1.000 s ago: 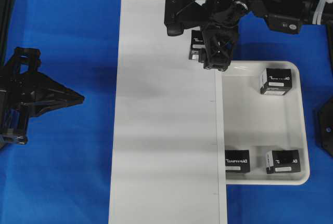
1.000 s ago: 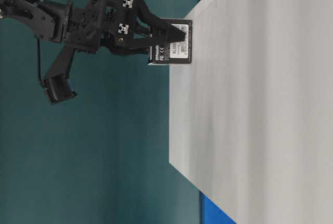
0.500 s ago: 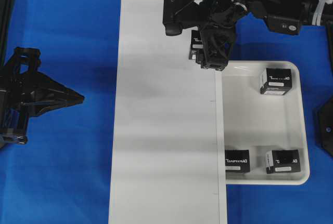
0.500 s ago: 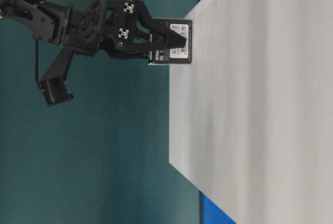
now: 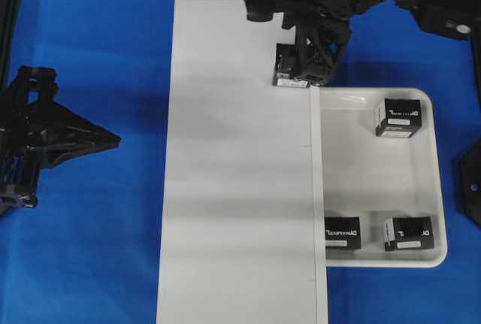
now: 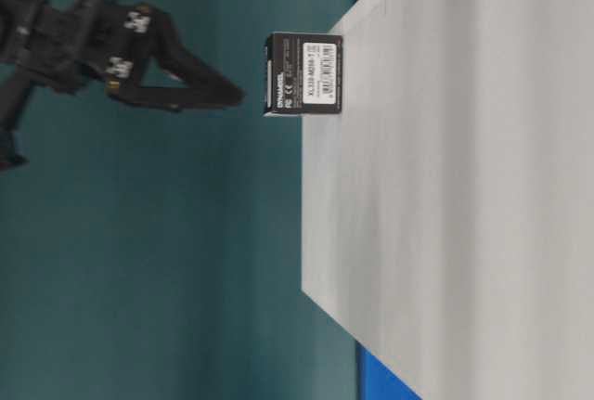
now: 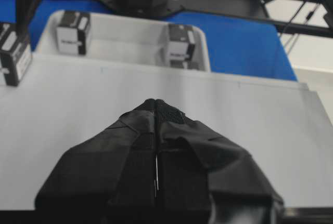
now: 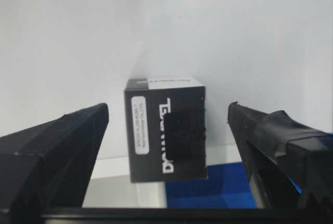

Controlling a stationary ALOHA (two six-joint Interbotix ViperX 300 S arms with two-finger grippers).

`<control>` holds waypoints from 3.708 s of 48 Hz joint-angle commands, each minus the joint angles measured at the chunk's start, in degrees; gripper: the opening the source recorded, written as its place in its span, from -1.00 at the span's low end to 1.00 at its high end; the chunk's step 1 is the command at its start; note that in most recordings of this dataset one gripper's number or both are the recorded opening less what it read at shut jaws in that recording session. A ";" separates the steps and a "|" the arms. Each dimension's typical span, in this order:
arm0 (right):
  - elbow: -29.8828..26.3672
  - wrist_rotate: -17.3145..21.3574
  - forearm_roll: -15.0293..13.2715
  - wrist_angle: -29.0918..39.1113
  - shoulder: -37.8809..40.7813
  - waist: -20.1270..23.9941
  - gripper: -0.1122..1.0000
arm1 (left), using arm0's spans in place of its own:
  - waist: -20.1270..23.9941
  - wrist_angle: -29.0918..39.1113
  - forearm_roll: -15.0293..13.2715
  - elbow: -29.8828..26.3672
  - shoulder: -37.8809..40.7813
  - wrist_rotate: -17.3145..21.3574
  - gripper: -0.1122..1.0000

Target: Place the box from the white plastic tray onto the white base.

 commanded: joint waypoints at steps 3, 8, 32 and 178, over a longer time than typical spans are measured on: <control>-0.88 0.53 0.26 -0.26 -3.52 1.41 0.97 | 0.00 -0.35 0.09 -1.49 0.35 0.00 -0.92; -0.70 1.14 0.35 -0.09 -5.54 2.20 0.97 | -0.09 -0.35 0.09 -1.49 0.18 0.00 -0.92; 5.45 5.54 0.79 -4.39 -17.75 5.54 0.97 | 0.00 1.93 0.09 -1.49 -0.70 -0.09 -0.92; 47.55 17.84 1.93 -35.07 -69.17 12.83 0.97 | 2.72 3.08 0.35 -1.14 -7.03 0.09 -0.92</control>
